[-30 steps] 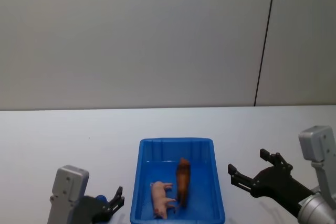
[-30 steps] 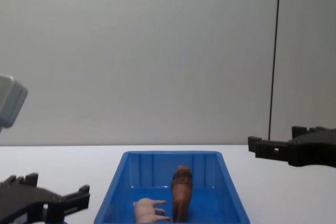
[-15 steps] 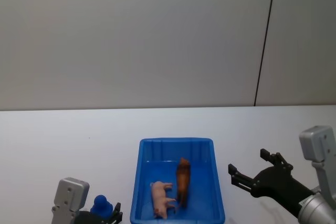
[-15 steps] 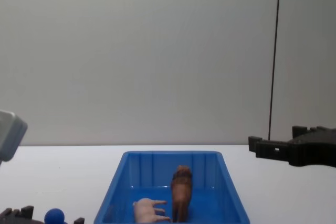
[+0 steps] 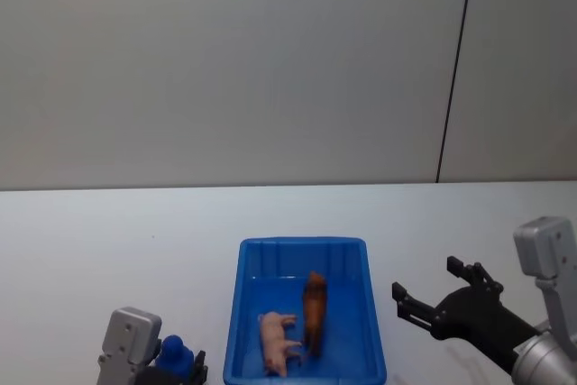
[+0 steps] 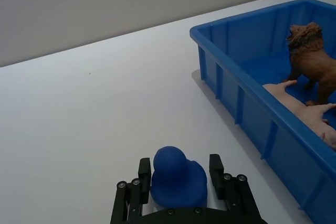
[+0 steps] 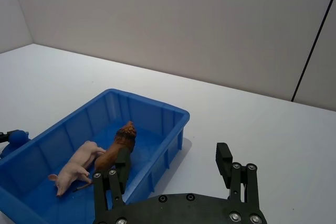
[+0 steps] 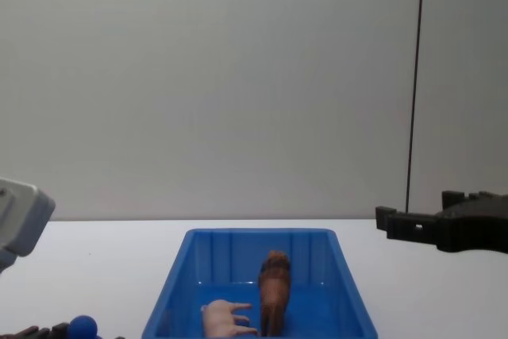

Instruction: Pick up the two dolls from the table and place them into the box.

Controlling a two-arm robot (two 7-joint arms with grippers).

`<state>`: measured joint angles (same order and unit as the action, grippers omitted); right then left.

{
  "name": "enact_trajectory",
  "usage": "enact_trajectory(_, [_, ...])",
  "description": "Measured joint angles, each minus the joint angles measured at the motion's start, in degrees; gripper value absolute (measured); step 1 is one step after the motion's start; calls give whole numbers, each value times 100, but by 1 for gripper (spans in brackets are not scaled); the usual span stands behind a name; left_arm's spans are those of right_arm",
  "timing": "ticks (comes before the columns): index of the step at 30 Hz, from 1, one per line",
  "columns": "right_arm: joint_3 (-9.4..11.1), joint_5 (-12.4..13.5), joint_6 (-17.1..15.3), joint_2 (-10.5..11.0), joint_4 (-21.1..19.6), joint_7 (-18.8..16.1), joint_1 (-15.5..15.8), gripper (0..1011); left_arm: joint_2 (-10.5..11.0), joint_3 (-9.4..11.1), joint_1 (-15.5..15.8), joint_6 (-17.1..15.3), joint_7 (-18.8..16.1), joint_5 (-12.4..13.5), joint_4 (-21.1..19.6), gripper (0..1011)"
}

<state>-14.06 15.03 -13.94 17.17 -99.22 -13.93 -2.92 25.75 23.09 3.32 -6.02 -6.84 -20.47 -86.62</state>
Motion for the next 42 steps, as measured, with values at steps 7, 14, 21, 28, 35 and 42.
enact_trajectory(7, [0,0,0,0,0,0,0,1001,-24,-46,63,-6,58,108,-42,522])
enact_trajectory(14, [0,0,0,0,1,0,0,1001,-42,-100,161,-15,133,273,-198,458])
enact_trajectory(21, [0,0,0,0,1,0,0,1001,-135,-134,382,-15,337,556,-358,410])
enact_trajectory(28, [0,0,0,0,1,0,0,1001,-373,-100,716,55,714,850,-378,363])
enact_trajectory(35, [0,0,0,0,1,0,0,1001,-697,24,1044,197,1180,1024,-175,435])
enact_trajectory(42, [0,0,0,0,1,0,0,1001,-960,137,1286,341,1575,1088,80,640])
